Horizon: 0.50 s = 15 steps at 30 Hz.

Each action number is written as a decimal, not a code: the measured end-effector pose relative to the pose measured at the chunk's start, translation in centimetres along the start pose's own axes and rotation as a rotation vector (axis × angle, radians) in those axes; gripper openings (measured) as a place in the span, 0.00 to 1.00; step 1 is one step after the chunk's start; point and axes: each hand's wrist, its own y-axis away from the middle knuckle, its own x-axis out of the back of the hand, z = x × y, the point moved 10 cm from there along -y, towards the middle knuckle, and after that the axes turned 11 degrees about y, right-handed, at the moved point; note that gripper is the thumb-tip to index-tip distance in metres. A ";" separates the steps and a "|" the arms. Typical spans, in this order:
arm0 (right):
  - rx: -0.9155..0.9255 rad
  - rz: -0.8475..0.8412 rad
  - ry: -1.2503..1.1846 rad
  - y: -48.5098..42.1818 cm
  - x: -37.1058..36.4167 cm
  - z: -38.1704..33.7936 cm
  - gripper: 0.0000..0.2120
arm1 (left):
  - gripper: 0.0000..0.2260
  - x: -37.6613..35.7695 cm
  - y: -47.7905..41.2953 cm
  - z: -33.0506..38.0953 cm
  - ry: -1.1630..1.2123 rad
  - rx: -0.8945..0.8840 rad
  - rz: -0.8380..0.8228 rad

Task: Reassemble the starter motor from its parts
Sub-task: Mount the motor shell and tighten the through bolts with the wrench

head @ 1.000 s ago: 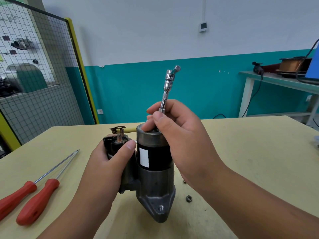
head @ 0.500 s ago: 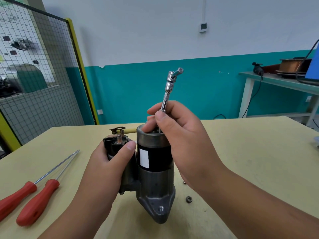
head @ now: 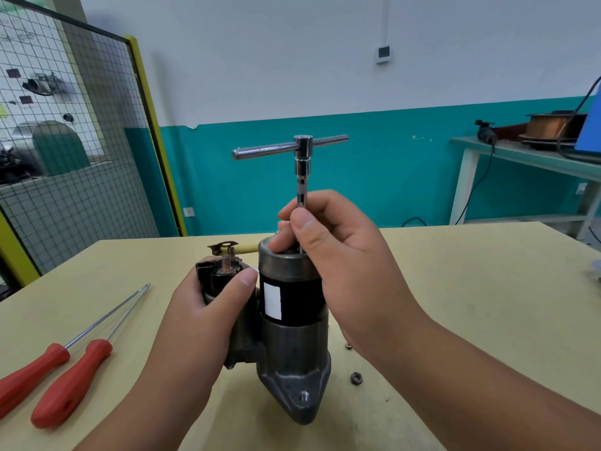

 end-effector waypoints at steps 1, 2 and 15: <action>0.002 0.001 -0.003 0.0 0.0 0.0 0.07 | 0.22 0.0 0.0 0.0 -0.002 -0.001 0.000; 0.001 0.002 -0.009 0.1 0.0 0.0 0.07 | 0.22 0.0 0.0 0.0 -0.002 -0.003 0.001; -0.043 -0.004 -0.055 0.1 0.1 0.3 0.12 | 0.22 -0.1 0.2 0.3 -0.007 -0.021 -0.001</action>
